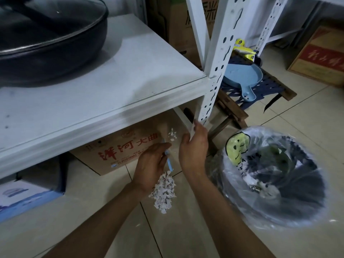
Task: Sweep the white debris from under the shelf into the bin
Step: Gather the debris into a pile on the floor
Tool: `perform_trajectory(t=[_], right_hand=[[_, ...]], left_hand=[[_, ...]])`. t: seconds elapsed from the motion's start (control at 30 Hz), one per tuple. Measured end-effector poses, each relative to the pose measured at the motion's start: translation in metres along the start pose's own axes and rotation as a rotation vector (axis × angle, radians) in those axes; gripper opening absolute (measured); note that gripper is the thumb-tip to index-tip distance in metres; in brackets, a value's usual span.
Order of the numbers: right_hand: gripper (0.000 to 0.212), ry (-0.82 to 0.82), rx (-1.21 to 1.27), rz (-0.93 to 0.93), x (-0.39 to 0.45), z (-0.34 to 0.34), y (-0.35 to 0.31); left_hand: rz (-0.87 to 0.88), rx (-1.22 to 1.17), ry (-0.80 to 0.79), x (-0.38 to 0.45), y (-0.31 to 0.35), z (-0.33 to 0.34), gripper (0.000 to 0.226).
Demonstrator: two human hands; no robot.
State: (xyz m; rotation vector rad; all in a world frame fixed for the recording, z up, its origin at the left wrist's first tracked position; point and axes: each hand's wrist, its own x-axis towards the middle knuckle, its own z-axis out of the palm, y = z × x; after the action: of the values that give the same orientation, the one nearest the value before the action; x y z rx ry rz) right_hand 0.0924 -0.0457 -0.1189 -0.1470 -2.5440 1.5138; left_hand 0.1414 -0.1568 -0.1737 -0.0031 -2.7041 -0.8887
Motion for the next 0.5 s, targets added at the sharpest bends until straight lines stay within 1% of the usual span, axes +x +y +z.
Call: perform_trajectory(t=[0.1,0.23,0.3,0.4,0.5], right_hand=[[0.055,0.108,0.097,-0.049,0.013,0.000,-0.007],[0.061,0.191,0.086,-0.175,0.035,0.001,-0.012],[0.061,0.194,0.089,-0.208,0.040,0.004,-0.011],[0.059,0.176,0.108,-0.199,0.041,0.004,-0.008],[0.057,0.166,0.144,-0.179,0.043,0.000,-0.008]], left_hand=[[0.068,0.033,0.013,0.009,0.009,0.000,0.034],[0.074,0.106,0.021,0.030,0.016,0.007,0.034],[0.052,0.165,-0.016,0.041,0.018,0.013,0.034],[0.048,0.264,-0.049,0.058,0.018,0.026,0.032],[0.078,0.278,-0.050,0.077,0.017,0.039,0.024]])
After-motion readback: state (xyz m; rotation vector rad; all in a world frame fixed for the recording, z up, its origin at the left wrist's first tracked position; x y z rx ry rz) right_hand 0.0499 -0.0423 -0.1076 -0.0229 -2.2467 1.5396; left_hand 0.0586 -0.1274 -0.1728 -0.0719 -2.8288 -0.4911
